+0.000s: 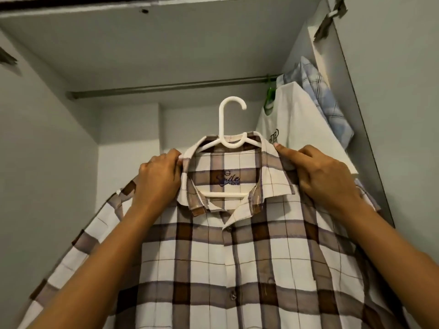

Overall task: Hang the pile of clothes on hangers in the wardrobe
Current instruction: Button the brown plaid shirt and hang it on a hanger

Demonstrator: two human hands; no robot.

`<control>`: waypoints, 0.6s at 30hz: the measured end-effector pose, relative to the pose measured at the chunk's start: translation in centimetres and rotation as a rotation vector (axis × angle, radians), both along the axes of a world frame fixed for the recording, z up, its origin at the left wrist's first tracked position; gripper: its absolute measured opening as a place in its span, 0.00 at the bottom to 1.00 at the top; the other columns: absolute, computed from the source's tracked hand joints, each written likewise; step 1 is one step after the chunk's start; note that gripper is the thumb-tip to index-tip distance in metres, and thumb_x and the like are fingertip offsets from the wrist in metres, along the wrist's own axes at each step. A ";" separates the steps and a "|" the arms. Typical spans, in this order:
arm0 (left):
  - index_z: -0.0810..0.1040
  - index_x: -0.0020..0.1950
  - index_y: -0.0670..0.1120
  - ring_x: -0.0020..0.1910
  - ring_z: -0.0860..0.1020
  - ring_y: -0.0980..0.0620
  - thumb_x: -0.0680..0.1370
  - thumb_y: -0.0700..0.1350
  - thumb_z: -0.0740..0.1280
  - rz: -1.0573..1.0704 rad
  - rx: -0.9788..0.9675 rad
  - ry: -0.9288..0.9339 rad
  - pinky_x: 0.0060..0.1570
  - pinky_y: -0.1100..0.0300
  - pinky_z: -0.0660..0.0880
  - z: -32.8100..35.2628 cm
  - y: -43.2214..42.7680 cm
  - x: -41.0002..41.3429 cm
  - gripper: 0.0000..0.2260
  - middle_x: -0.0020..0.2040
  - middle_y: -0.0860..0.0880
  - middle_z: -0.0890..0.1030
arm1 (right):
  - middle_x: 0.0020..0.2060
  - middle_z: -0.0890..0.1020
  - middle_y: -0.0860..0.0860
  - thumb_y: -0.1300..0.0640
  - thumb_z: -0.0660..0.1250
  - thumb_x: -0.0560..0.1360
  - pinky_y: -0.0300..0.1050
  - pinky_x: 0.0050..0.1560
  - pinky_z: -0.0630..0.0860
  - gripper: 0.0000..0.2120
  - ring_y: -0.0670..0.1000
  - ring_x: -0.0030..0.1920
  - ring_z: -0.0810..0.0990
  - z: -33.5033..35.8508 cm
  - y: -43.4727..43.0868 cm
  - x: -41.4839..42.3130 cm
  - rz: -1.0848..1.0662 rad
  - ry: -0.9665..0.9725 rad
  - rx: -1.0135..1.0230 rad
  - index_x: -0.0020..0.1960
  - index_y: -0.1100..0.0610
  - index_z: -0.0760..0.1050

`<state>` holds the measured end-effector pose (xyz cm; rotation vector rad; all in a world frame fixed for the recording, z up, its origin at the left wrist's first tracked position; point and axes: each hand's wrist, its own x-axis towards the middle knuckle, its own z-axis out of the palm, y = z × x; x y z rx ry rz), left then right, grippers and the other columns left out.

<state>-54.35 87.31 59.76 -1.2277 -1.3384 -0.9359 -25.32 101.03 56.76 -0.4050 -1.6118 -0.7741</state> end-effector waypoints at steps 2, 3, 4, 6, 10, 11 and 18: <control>0.72 0.50 0.45 0.41 0.74 0.45 0.82 0.48 0.55 -0.033 0.003 -0.019 0.47 0.49 0.70 1.3 2.7 -1.5 0.10 0.42 0.45 0.78 | 0.39 0.77 0.54 0.57 0.54 0.76 0.46 0.28 0.72 0.23 0.57 0.31 0.75 1.2 1.6 -1.4 -0.040 0.035 -0.018 0.70 0.45 0.68; 0.73 0.51 0.44 0.42 0.75 0.44 0.82 0.49 0.55 -0.049 0.009 -0.023 0.47 0.48 0.70 2.1 4.2 -2.3 0.11 0.43 0.44 0.78 | 0.39 0.77 0.54 0.56 0.54 0.75 0.45 0.28 0.70 0.24 0.58 0.32 0.75 1.9 2.4 -2.0 -0.059 0.049 -0.020 0.70 0.44 0.68; 0.74 0.51 0.44 0.43 0.75 0.43 0.82 0.49 0.55 -0.067 0.012 -0.029 0.48 0.48 0.70 2.8 5.8 -3.0 0.12 0.44 0.43 0.78 | 0.39 0.76 0.54 0.56 0.54 0.75 0.44 0.29 0.69 0.24 0.58 0.32 0.75 2.5 3.4 -2.7 -0.077 0.062 -0.014 0.69 0.44 0.69; 0.74 0.55 0.43 0.47 0.74 0.41 0.82 0.50 0.54 -0.105 0.031 -0.045 0.49 0.48 0.69 4.7 8.8 -4.2 0.14 0.48 0.40 0.78 | 0.40 0.76 0.55 0.57 0.53 0.76 0.43 0.30 0.68 0.23 0.59 0.34 0.75 4.5 5.4 -4.0 -0.110 0.085 -0.002 0.69 0.45 0.69; 0.70 0.66 0.44 0.61 0.70 0.37 0.82 0.49 0.54 -0.205 0.033 -0.096 0.60 0.44 0.68 8.8 14.2 -5.7 0.16 0.61 0.38 0.72 | 0.46 0.78 0.55 0.59 0.58 0.77 0.48 0.38 0.73 0.23 0.59 0.44 0.77 10.0 9.9 -6.0 -0.188 0.102 -0.118 0.69 0.42 0.68; 0.69 0.68 0.44 0.62 0.70 0.37 0.82 0.48 0.55 -0.226 0.017 -0.111 0.62 0.43 0.67 9.7 15.6 -6.0 0.16 0.63 0.37 0.72 | 0.48 0.79 0.55 0.59 0.59 0.77 0.48 0.40 0.73 0.23 0.59 0.46 0.77 11.6 11.3 -6.5 -0.214 0.109 -0.141 0.69 0.42 0.68; 0.67 0.70 0.45 0.64 0.71 0.40 0.80 0.51 0.61 -0.251 -0.123 -0.099 0.63 0.47 0.69 12.7 24.0 -7.4 0.20 0.67 0.40 0.72 | 0.58 0.78 0.56 0.52 0.58 0.79 0.52 0.49 0.74 0.19 0.59 0.54 0.77 20.5 18.5 -10.0 -0.393 0.184 -0.194 0.69 0.43 0.68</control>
